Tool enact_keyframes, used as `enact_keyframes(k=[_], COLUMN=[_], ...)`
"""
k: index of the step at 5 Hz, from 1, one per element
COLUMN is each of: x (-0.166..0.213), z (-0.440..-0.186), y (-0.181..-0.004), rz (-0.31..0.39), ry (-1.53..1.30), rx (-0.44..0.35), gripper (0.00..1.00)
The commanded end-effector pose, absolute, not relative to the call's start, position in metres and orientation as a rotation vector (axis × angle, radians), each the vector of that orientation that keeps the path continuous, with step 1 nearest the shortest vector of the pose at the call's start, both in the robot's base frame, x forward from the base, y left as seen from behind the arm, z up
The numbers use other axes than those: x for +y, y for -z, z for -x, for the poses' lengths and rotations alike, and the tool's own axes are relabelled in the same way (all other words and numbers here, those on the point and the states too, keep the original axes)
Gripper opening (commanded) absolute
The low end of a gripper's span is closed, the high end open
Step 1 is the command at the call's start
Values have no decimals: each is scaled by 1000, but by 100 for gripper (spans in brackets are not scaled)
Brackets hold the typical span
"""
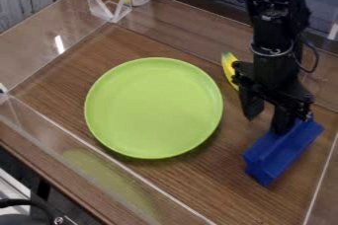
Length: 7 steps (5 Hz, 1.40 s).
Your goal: Remove the blue object from inside the green plate and put it on the table
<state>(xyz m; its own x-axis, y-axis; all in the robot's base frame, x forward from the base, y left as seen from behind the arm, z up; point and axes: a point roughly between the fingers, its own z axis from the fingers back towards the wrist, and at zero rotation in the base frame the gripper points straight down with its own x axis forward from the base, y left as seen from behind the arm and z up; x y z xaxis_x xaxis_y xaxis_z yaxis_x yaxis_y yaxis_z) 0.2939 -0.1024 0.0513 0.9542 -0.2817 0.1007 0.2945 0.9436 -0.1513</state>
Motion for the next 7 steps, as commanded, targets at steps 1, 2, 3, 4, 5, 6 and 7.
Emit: enact_keyframes(k=[1,2,3,4,5,6,7], x=[-104,-106,-108,-110,-112,-114,-115], z=[-303,-303,-304,-305,-307,-307,-308], y=[-69,-65,-60,-58,-54,-51,-47], rz=[175,180,183,187,191,194,195], ry=[291,290,289,289,289,290,290], rx=[-127,-120,-111,-109,-107,-104,-99], gripper=[100,100,100,100,100,100,100])
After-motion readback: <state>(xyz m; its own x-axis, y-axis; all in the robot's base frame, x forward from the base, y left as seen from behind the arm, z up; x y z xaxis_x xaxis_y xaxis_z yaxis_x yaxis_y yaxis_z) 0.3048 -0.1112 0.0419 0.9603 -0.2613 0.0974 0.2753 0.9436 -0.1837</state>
